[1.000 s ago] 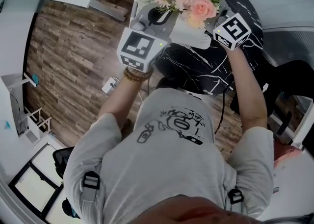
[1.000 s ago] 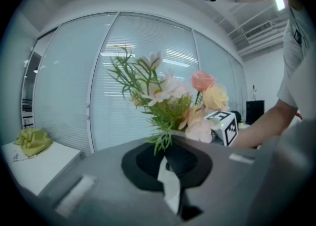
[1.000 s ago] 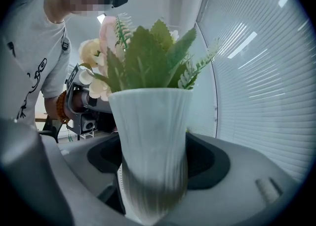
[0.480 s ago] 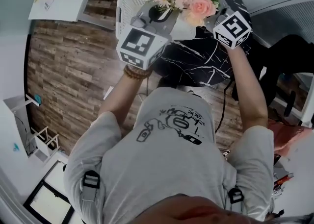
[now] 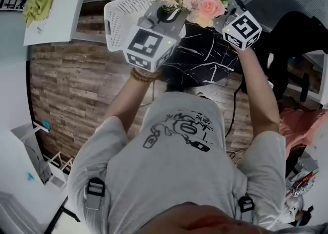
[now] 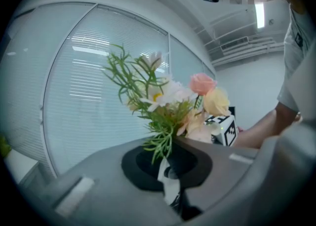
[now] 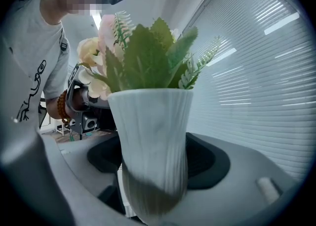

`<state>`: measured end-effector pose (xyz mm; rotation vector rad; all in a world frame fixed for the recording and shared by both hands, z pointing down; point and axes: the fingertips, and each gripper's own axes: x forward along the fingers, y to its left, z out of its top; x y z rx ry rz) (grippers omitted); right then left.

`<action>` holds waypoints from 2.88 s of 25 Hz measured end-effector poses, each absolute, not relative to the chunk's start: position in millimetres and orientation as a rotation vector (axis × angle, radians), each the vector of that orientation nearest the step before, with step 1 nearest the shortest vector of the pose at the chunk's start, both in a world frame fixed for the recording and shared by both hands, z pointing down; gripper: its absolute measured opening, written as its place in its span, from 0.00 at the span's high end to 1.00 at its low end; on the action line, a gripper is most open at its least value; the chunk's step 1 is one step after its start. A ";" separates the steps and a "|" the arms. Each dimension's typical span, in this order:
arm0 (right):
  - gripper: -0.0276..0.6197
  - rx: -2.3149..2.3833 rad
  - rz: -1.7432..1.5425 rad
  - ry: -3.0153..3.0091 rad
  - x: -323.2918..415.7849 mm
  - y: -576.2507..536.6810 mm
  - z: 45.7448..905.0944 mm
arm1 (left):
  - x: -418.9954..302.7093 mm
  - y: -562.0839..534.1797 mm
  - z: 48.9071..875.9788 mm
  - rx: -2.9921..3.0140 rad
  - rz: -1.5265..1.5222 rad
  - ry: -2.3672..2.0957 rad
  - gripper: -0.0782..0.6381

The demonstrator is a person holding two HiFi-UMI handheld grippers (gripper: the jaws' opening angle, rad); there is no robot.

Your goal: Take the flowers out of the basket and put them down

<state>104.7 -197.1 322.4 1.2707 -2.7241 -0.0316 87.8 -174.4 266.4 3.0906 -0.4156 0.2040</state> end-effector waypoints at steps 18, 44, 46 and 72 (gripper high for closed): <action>0.40 1.553 0.049 -2.525 225.0 -103.1 336.2 | 202.9 -86.9 279.7 3.105 0.217 -0.059 0.89; 0.40 1.513 0.152 -2.559 209.7 -102.5 440.6 | 192.5 -89.7 382.8 2.955 0.381 -0.091 0.89; 0.40 1.515 0.174 -2.554 210.7 -103.8 451.2 | 193.6 -91.4 392.9 2.944 0.387 -0.090 0.89; 0.40 1.469 0.265 -2.547 191.0 -93.5 566.4 | 178.3 -81.7 506.5 2.828 0.414 -0.085 0.89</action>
